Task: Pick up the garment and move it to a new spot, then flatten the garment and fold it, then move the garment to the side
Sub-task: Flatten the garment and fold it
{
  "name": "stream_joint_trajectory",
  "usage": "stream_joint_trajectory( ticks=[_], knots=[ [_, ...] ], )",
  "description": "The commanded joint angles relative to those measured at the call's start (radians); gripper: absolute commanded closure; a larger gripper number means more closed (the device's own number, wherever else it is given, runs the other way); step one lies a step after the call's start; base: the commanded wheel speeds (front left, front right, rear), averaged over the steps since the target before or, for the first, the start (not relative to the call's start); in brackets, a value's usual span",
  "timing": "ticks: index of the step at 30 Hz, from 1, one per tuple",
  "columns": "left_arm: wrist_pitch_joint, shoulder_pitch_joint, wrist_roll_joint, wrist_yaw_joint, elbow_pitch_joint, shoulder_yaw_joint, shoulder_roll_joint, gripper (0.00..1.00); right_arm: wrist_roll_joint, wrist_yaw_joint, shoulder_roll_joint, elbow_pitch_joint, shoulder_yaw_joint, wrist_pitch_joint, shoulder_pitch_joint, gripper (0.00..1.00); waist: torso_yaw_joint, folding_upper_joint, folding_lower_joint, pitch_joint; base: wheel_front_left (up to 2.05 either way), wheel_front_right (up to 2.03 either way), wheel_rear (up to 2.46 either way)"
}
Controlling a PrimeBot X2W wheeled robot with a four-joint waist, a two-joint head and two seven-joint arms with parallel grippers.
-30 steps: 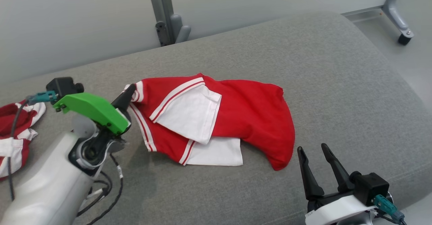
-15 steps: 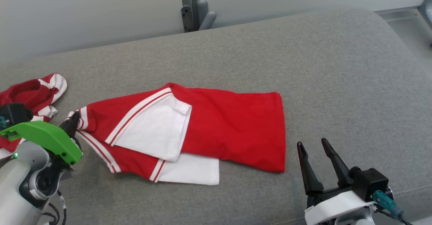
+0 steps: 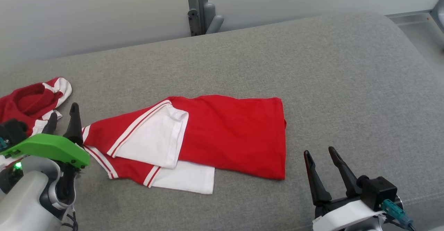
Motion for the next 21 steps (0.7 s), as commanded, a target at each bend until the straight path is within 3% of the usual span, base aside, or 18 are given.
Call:
stream_joint_trajectory(
  ticks=[1, 4, 5, 6, 8, 12, 15, 21],
  knots=[
    [-0.017, 0.036, 0.034, 0.021, -0.004, 0.027, -0.015, 0.0, 0.001, -0.001, -0.002, 0.001, -0.006, 0.0, 0.016, 0.0, 0.007, 0.0, 0.0, -0.011, 0.0, 0.0, 0.0],
    [-0.025, 0.067, 0.184, 0.045, -0.068, 0.134, -0.055, 0.0, 0.001, -0.001, -0.001, -0.007, -0.019, 0.0, 0.024, 0.0, 0.026, 0.0, 0.0, -0.016, 0.0, 0.0, 0.0],
    [-0.024, 0.102, 0.236, 0.054, -0.097, 0.185, -0.089, 0.0, -0.001, -0.001, -0.001, -0.007, -0.018, 0.0, 0.026, 0.0, 0.032, 0.0, 0.0, -0.017, 0.0, 0.0, 0.0],
    [-0.023, 0.165, 0.363, 0.071, -0.169, 0.296, -0.156, 0.0, -0.002, -0.001, -0.001, -0.009, -0.018, 0.0, 0.024, 0.0, 0.042, 0.0, 0.0, -0.017, 0.0, 0.0, 0.0],
    [-0.023, 0.223, 0.487, 0.063, -0.243, 0.372, -0.232, 0.0, -0.002, -0.001, -0.002, -0.008, -0.015, 0.0, 0.018, 0.0, 0.051, 0.0, 0.0, -0.016, 0.0, 0.0, 0.0],
    [-0.023, 0.334, 0.681, 0.029, -0.308, 0.424, -0.37, 0.0, -0.006, -0.001, -0.002, -0.006, -0.003, 0.0, 0.008, 0.0, 0.06, 0.0, 0.0, -0.014, 0.0, 0.0, 0.0],
    [-0.023, 0.389, 0.767, -0.004, -0.283, 0.425, -0.46, 0.0, -0.006, -0.001, -0.002, -0.007, 0.0, 0.0, 0.0, 0.0, 0.061, 0.0, 0.0, -0.008, 0.0, 0.0, 0.0],
    [-0.023, 0.41, 0.793, -0.065, -0.161, 0.396, -0.528, 0.0, -0.015, -0.001, -0.002, -0.007, 0.001, 0.0, -0.004, 0.0, 0.054, 0.0, 0.0, 0.007, 0.0, 0.0, 0.0]
  ],
)
